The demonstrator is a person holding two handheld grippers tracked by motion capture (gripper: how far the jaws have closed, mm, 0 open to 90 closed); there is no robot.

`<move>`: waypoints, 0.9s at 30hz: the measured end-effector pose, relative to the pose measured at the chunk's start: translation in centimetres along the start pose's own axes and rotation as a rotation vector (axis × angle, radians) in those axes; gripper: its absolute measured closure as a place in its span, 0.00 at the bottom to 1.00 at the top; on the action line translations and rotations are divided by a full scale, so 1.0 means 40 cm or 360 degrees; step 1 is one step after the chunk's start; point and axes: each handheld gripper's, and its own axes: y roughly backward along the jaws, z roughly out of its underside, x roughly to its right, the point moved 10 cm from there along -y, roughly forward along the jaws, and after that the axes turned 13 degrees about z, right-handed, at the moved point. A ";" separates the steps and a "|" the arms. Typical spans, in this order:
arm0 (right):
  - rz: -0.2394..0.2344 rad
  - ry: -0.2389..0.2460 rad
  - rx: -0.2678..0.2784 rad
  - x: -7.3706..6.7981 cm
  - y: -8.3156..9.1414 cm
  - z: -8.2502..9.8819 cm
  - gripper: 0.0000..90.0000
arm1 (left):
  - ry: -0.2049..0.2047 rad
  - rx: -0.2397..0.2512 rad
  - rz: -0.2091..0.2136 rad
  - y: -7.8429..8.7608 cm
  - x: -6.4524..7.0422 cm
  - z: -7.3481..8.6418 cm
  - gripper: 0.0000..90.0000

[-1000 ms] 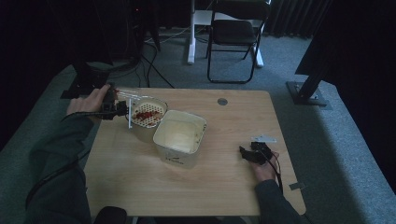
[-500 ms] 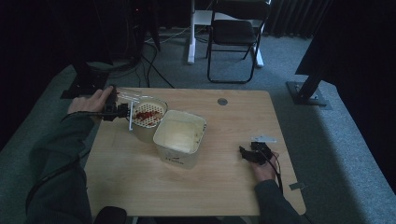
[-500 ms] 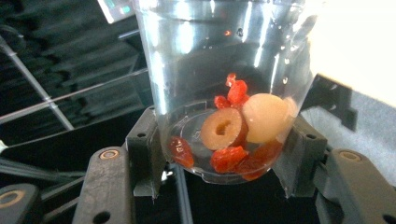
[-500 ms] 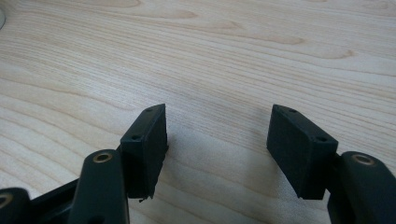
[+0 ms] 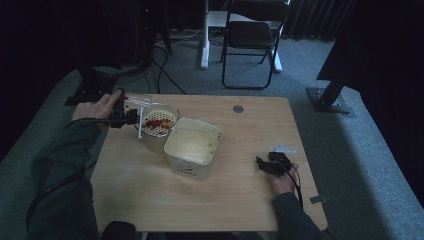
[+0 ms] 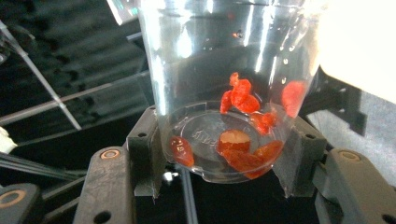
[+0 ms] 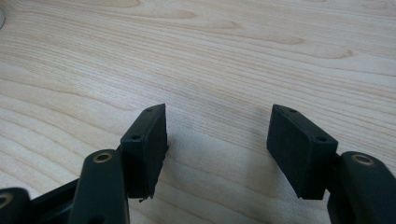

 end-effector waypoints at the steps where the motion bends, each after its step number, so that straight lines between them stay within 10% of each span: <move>1: 0.0000 0.0000 0.0000 0.000 0.000 0.000 0.42 | -0.0020 0.0013 -0.0011 0.003 0.001 -0.004 0.48; 27: 0.0005 -0.0002 0.0001 0.000 0.000 0.000 0.42 | 0.0000 0.0043 -0.0032 0.003 0.005 -0.016 0.48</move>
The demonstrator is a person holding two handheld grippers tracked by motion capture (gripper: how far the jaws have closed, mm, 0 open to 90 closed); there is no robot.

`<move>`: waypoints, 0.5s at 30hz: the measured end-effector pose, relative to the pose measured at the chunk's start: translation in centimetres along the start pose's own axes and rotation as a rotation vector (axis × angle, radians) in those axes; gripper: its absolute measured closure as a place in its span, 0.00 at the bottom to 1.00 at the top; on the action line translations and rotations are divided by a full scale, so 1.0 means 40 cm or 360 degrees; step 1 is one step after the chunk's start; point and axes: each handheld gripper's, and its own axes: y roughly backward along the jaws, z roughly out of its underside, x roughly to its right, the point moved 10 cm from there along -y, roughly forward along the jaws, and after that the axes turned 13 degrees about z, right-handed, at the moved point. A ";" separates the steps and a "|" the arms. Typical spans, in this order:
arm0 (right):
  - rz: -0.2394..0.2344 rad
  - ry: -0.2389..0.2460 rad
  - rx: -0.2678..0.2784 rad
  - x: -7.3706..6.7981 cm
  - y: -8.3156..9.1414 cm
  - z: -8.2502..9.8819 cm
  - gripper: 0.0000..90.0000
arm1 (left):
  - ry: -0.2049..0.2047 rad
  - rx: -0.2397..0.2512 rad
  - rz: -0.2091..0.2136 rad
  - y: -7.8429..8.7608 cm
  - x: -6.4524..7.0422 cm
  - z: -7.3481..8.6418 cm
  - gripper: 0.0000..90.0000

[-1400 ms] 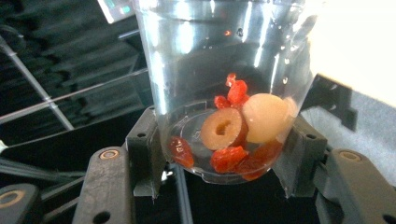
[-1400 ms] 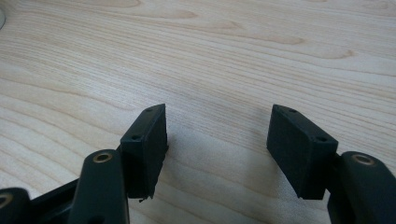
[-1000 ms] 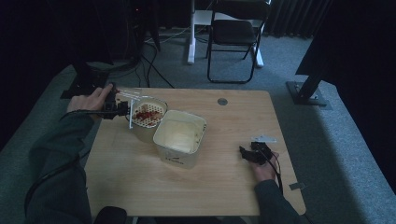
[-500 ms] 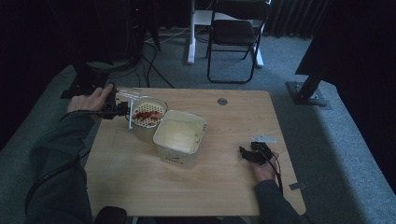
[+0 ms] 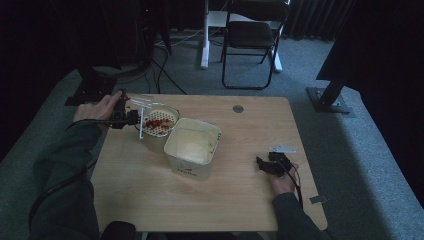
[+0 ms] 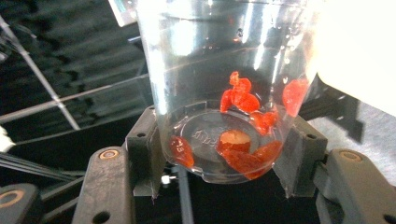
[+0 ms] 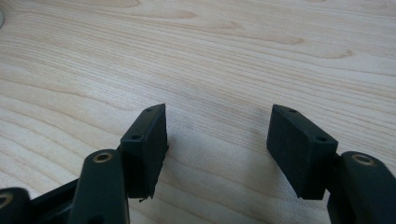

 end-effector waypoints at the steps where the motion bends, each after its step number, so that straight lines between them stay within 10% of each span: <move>1: 0.0000 0.0000 0.0000 0.000 0.000 0.000 0.42 | 0.0007 -0.0002 0.0016 -0.001 0.003 -0.002 0.48; 7: 0.0000 -0.0001 -0.0001 0.000 0.000 0.000 0.42 | -0.0013 0.0024 -0.0018 0.005 -0.013 -0.015 0.48; 15: 0.0000 0.0000 0.0000 0.000 0.000 0.000 0.42 | 0.0114 0.0052 0.0057 -0.004 -0.020 -0.019 0.47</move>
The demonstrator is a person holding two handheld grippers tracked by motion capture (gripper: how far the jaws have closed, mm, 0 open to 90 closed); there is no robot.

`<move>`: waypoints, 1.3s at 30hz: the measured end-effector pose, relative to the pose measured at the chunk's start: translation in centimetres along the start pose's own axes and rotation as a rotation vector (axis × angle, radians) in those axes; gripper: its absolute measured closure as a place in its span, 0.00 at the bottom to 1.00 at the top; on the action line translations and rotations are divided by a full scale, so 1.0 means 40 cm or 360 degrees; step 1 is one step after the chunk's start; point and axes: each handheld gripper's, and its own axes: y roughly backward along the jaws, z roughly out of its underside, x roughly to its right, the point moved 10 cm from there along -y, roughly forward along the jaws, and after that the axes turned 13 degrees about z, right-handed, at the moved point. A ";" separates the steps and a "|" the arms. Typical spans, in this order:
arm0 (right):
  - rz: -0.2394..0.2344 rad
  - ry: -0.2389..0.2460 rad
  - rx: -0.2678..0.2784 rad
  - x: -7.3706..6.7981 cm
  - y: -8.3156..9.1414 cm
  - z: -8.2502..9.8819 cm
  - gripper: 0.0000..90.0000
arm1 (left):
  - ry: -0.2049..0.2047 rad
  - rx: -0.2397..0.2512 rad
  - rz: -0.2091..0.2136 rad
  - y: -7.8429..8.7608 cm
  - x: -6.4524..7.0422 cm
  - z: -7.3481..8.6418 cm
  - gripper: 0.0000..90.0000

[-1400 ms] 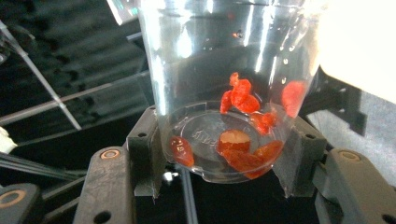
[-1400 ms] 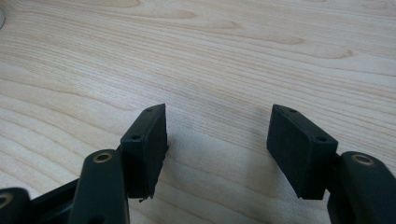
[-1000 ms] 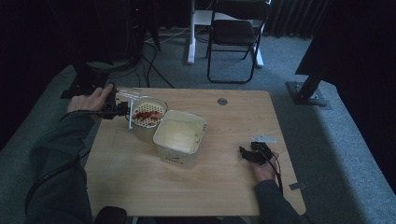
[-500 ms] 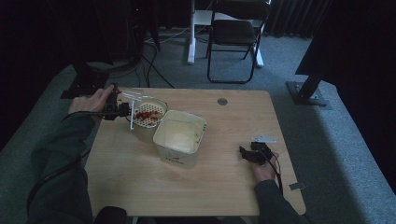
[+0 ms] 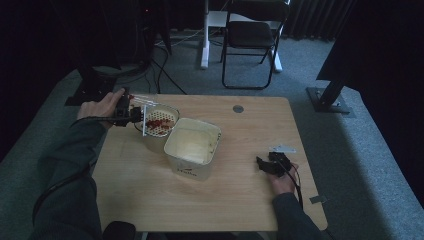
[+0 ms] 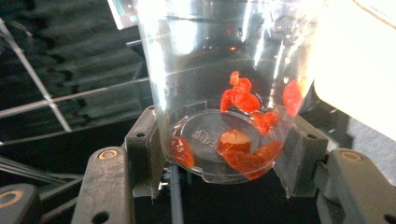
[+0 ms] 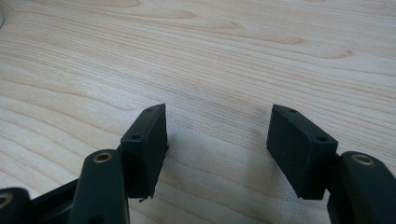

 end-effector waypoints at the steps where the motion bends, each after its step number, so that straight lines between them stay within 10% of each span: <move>1: 0.0000 0.0000 0.0000 0.000 0.000 0.000 0.42 | 0.0057 0.0026 0.0023 -0.001 0.000 -0.001 0.47; 9: 0.0000 0.0000 0.0000 0.000 0.000 0.000 0.42 | 0.0514 0.0264 0.0201 0.014 0.002 -0.018 0.47; 22: 0.0001 0.0002 0.0002 0.000 0.000 0.000 0.42 | 0.1289 0.0757 0.0835 0.046 0.038 -0.085 0.46; 34: 0.0001 0.0000 0.0000 0.000 0.000 0.000 0.42 | 0.1685 0.1153 0.1168 0.116 0.045 -0.151 0.46; 39: 0.0001 0.0002 0.0000 0.000 0.000 0.000 0.42 | 0.1707 0.1278 0.1275 0.165 0.049 -0.194 0.46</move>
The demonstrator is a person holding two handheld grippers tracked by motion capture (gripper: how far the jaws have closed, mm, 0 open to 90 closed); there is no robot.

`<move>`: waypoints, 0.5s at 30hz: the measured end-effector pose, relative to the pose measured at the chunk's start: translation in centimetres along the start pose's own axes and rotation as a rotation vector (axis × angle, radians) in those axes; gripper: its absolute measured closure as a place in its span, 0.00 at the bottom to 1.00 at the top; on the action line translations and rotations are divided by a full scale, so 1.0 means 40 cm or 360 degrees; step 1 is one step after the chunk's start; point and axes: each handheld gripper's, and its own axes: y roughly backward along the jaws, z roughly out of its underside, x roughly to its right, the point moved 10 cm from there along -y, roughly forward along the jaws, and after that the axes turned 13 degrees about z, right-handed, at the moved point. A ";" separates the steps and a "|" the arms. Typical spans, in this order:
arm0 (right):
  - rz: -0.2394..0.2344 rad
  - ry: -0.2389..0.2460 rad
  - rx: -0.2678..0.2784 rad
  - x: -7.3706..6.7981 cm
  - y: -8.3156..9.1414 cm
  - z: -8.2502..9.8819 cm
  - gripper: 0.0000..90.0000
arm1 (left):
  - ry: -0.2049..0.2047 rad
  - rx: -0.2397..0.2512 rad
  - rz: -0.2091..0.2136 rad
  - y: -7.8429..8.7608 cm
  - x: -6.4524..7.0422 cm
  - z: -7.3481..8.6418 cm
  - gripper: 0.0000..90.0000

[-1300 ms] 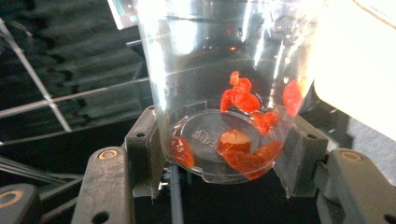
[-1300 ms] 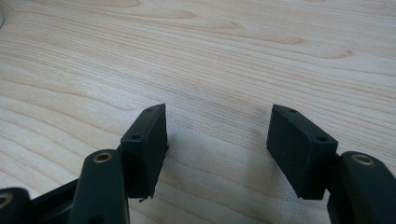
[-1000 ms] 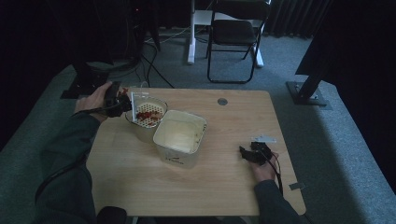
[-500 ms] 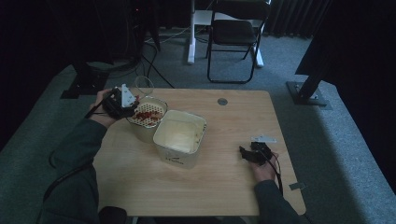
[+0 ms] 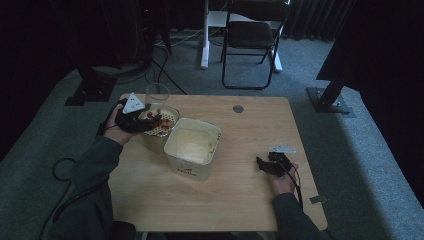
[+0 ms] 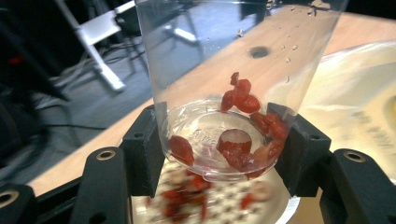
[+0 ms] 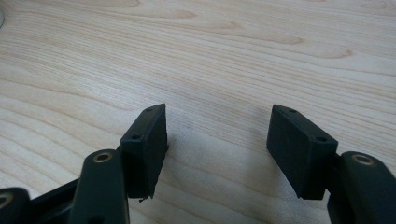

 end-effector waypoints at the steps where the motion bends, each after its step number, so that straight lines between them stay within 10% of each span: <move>1: 0.0000 -0.0001 0.0000 0.000 0.000 0.000 0.42 | -0.0003 0.0009 0.0024 -0.003 0.013 -0.003 0.46; 15: 0.0001 -0.0004 -0.0001 0.000 0.000 0.000 0.42 | -0.0042 0.0043 0.0236 -0.038 0.150 -0.030 0.45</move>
